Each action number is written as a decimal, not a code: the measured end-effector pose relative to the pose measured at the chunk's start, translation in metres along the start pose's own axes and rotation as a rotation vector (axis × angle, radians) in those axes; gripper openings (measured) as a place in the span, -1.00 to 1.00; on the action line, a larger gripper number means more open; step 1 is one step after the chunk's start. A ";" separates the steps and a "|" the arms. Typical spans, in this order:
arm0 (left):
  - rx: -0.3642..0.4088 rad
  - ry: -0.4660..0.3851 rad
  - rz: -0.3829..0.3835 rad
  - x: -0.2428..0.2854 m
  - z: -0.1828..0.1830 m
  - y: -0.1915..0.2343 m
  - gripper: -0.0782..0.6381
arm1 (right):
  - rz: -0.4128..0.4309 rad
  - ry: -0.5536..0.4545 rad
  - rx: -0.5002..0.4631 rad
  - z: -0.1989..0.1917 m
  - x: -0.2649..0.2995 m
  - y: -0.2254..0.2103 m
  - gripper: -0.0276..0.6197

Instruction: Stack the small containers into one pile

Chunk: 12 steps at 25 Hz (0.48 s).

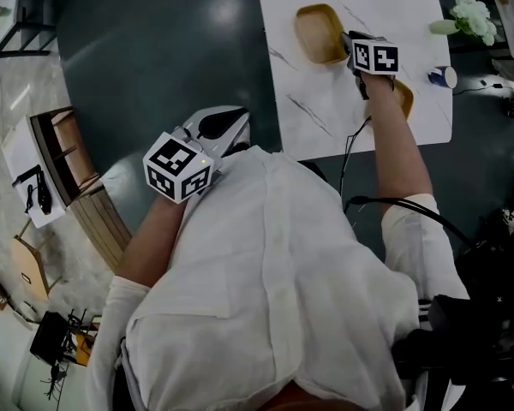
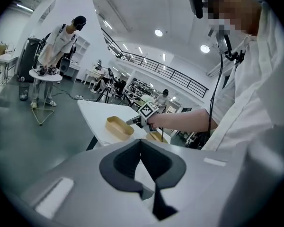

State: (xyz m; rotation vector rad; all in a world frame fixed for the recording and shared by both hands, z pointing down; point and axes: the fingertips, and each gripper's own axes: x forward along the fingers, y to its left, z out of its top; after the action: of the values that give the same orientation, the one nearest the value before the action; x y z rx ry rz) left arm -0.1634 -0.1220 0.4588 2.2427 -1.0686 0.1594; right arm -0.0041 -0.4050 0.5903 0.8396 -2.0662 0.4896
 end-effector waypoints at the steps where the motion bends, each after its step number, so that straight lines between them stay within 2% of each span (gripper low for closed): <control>1: -0.006 0.001 0.001 -0.002 -0.001 0.003 -0.76 | -0.004 0.012 -0.001 -0.002 0.005 -0.002 -0.68; 8: -0.032 0.009 0.003 -0.008 -0.006 0.021 -0.76 | -0.011 0.050 0.003 -0.008 0.024 -0.008 -0.69; 12: -0.036 0.013 -0.007 -0.007 -0.006 0.023 -0.76 | -0.004 0.047 0.028 -0.009 0.024 -0.007 -0.83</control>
State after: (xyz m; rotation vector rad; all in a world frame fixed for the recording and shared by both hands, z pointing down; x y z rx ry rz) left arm -0.1840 -0.1246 0.4730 2.2098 -1.0486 0.1507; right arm -0.0045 -0.4141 0.6153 0.8404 -2.0182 0.5320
